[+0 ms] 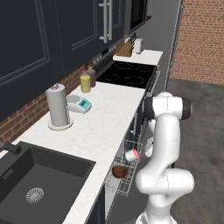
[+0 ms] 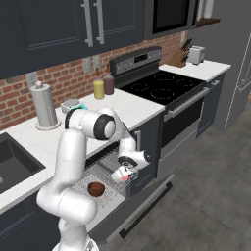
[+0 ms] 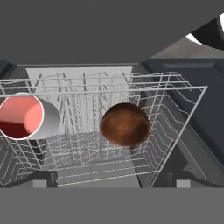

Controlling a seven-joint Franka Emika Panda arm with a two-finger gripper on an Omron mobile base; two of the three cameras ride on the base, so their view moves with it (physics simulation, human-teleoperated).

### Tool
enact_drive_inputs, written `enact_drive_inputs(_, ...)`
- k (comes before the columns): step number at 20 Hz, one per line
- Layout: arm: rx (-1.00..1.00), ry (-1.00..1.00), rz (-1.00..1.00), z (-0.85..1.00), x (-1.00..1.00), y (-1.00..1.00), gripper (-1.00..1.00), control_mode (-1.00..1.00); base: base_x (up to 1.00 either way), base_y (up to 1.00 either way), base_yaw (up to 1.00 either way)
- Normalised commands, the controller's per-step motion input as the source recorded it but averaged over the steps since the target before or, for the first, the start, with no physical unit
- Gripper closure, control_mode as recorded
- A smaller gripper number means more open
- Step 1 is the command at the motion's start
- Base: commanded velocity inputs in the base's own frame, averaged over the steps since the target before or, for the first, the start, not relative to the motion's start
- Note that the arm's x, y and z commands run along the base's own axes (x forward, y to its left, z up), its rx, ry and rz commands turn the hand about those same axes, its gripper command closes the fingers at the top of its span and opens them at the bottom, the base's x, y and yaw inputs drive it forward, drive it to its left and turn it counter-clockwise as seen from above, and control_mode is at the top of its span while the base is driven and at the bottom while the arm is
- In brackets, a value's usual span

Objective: Pick up the cup and bowl from the counter, place them in the dishwasher, and close the dishwasher door.

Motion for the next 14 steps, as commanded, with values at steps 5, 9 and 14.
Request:
enact_drive_inputs(5, 0.02, -0.03, -0.01, 0.92, -0.97, -0.98, -1.00, -1.00, 0.00, 0.00, 0.00)
enact_drive_inputs(9, 0.08, -0.04, 0.00, 0.84, -0.82, -1.00, -1.00, -1.00, 0.00, 0.00, 0.00)
enact_drive_inputs(14, 0.15, 0.00, 0.00, 0.46, -0.68, -1.00, -1.00, -1.00, 0.00, 0.00, 0.00)
